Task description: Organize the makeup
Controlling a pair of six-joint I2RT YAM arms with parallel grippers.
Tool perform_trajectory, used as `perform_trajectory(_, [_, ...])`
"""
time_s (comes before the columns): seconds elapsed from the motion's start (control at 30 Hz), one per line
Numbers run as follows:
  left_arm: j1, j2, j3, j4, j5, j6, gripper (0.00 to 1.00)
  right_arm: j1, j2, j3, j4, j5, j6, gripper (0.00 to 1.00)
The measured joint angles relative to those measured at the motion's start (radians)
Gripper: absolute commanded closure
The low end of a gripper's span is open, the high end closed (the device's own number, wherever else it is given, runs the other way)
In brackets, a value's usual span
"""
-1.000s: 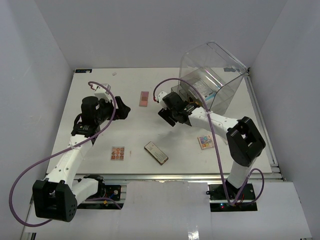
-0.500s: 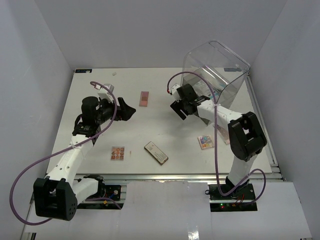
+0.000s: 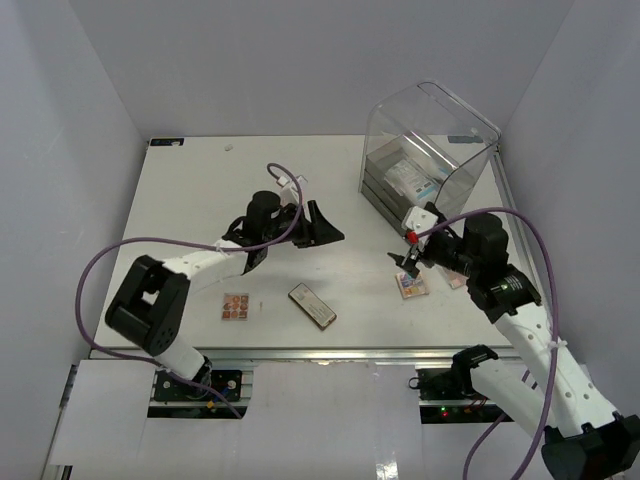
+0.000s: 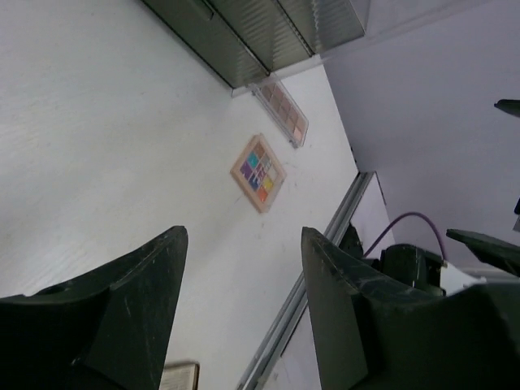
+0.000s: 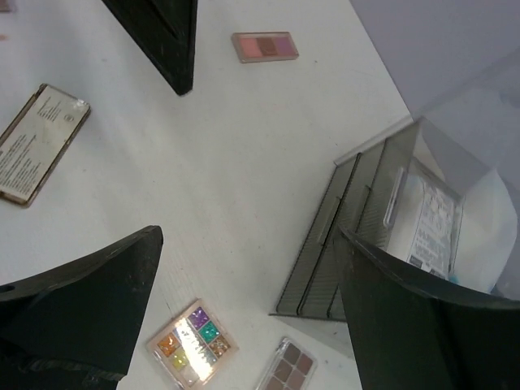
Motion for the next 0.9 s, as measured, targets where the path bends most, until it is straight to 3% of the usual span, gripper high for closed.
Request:
perform_trajectory(0.2, [-0.091, 0.336, 0.177, 0.166, -0.104, -0.192, 0.33, -0.173, -0.097, -0.129, 0.067, -0.030, 0.094, 0.06])
perform_trajectory(0.43, [-0.149, 0.648, 0.436, 0.216, -0.205, -0.321, 0.33, -0.313, -0.141, -0.144, 0.083, -0.134, 0.137, 0.05])
perform_trajectory(0.63, [-0.164, 0.778, 0.587, 0.248, -0.256, -0.390, 0.36, -0.365, -0.166, -0.144, 0.092, -0.195, 0.155, 0.05])
perform_trajectory(0.9, [-0.163, 0.861, 0.694, 0.279, -0.291, -0.450, 0.56, -0.372, -0.169, -0.144, 0.099, -0.217, 0.165, 0.05])
